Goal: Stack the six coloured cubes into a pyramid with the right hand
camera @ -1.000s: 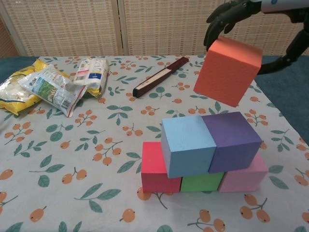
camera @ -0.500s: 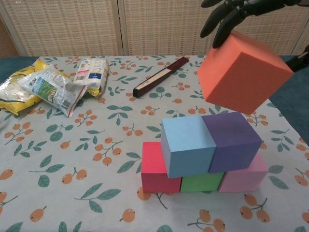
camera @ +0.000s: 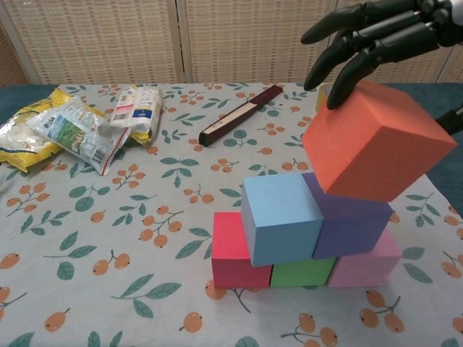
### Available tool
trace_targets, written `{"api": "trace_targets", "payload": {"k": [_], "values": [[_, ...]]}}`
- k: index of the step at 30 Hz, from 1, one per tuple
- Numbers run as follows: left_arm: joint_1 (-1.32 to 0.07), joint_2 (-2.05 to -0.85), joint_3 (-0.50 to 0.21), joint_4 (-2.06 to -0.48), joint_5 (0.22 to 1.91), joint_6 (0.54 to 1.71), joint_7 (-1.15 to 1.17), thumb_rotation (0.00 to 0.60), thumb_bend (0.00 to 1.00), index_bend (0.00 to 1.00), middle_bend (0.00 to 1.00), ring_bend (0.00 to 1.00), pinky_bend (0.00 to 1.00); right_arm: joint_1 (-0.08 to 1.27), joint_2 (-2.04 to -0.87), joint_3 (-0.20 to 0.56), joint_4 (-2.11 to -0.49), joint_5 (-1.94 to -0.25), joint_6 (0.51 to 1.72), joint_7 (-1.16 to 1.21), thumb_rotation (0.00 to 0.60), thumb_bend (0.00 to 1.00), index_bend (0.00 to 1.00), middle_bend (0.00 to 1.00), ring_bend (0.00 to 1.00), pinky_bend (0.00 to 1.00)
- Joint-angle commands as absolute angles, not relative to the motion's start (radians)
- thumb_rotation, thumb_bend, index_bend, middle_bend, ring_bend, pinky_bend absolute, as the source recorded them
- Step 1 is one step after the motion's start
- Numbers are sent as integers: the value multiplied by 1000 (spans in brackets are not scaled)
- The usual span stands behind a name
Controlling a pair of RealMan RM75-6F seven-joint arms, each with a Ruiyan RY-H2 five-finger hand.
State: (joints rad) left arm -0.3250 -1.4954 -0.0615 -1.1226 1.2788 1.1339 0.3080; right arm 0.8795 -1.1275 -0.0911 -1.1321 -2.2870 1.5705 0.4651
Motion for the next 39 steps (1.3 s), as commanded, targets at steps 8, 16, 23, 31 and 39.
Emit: {"api": "trace_targets", "payload": {"k": [8, 16, 23, 31, 39], "values": [[-321, -1490, -63, -1125, 1283, 1141, 299, 600, 415, 0, 57, 9, 100, 926, -1130, -112, -1153, -2288, 1503, 406, 600, 400, 694, 161, 0, 233], [-320, -1485, -64, -1128, 1282, 1142, 292, 600, 414, 0, 57, 9, 100, 942, -1171, -121, -1140, -2259, 1478, 403, 600, 400, 683, 161, 0, 237], [-319, -1482, -65, -1132, 1276, 1138, 294, 600, 416, 0, 57, 9, 100, 959, -1172, -133, -1159, -2253, 1467, 392, 600, 400, 673, 159, 0, 238], [-318, -1481, -64, -1135, 1273, 1135, 298, 600, 416, 0, 57, 9, 100, 964, -1154, -146, -1184, -2243, 1463, 375, 600, 400, 671, 158, 0, 244], [-319, -1483, -65, -1134, 1269, 1132, 304, 600, 416, 0, 57, 9, 100, 969, -1159, -158, -1187, -2233, 1446, 364, 600, 400, 646, 153, 0, 244]]}}
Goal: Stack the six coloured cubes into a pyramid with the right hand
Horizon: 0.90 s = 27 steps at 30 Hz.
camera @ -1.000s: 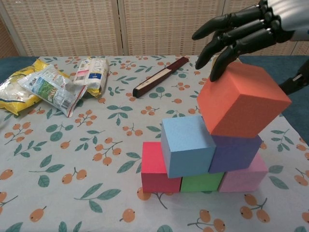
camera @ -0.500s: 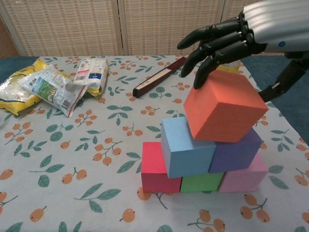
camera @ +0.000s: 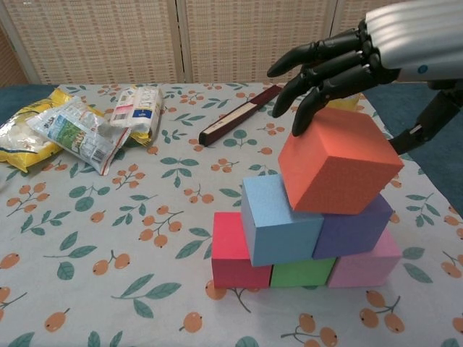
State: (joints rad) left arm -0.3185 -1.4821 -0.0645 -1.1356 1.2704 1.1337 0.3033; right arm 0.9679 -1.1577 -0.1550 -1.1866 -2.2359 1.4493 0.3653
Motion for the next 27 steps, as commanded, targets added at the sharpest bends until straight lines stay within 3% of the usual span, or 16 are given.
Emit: {"api": "trace_targets", "payload": {"k": [1, 8, 18, 27], "values": [[-319, -1484, -64, -1133, 1267, 1130, 305, 600, 416, 0, 57, 9, 100, 969, -1160, -159, -1187, -2232, 1446, 364, 600, 400, 642, 153, 0, 244], [-320, -1485, -65, -1134, 1264, 1128, 310, 600, 416, 0, 57, 9, 100, 972, -1162, -165, -1188, -2224, 1437, 355, 600, 388, 569, 144, 0, 243], [-321, -1485, -68, -1131, 1258, 1124, 312, 600, 416, 0, 57, 9, 100, 976, -1157, -166, -1196, -2215, 1443, 345, 600, 370, 312, 134, 0, 243], [-321, -1487, -68, -1129, 1258, 1126, 311, 600, 416, 0, 57, 8, 100, 985, -1158, -172, -1197, -2223, 1438, 332, 600, 341, 257, 133, 0, 243]]}}
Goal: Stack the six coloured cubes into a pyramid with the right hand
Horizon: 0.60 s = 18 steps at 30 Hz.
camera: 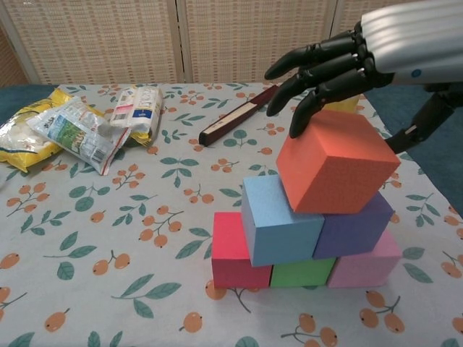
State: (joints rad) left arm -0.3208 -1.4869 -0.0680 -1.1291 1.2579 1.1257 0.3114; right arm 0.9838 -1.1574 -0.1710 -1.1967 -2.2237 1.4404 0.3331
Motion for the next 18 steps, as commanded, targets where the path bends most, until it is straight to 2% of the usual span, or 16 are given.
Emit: {"api": "trace_targets", "payload": {"k": [1, 5, 12, 18], "values": [[-321, -1486, -68, -1130, 1259, 1127, 310, 600, 416, 0, 57, 9, 101, 985, -1158, -172, -1198, -2223, 1439, 331, 600, 340, 253, 133, 0, 243], [-321, -1486, -68, -1129, 1259, 1126, 309, 600, 415, 0, 57, 9, 101, 988, -1159, -173, -1200, -2223, 1437, 327, 600, 337, 219, 133, 0, 243], [-323, -1487, -69, -1127, 1258, 1123, 307, 600, 414, 0, 57, 9, 101, 993, -1155, -176, -1208, -2221, 1423, 316, 600, 290, 20, 132, 0, 243], [-322, -1486, -69, -1127, 1258, 1125, 306, 600, 414, 0, 57, 9, 101, 995, -1155, -179, -1206, -2226, 1424, 305, 600, 223, 0, 132, 0, 243]]}}
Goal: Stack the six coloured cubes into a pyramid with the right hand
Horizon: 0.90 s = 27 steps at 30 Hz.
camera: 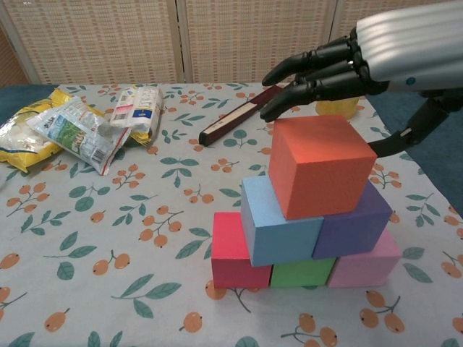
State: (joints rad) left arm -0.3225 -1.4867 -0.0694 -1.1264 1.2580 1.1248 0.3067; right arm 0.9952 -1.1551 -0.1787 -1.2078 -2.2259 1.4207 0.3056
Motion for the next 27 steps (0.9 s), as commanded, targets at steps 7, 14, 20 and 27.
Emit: {"api": "trace_targets", "payload": {"k": [7, 14, 20, 27], "values": [[-322, -1484, -70, -1129, 1259, 1128, 305, 600, 415, 0, 57, 9, 101, 977, -1153, -169, -1187, -2200, 1484, 349, 600, 108, 0, 132, 0, 243], [-320, -1482, -70, -1132, 1268, 1140, 297, 600, 415, 0, 38, 9, 102, 919, -1133, -142, -1176, -2112, 1562, 410, 600, 56, 0, 127, 0, 242], [-304, -1473, -78, -1139, 1343, 1261, 237, 600, 415, 0, 0, 0, 101, 685, -1106, -63, -1330, -1770, 1620, 281, 600, 56, 0, 43, 0, 209], [-274, -1457, -68, -1107, 1489, 1458, 72, 600, 416, 0, 0, 0, 95, 427, -974, -151, -1683, -1429, 1510, -129, 600, 58, 0, 9, 0, 72]]}}
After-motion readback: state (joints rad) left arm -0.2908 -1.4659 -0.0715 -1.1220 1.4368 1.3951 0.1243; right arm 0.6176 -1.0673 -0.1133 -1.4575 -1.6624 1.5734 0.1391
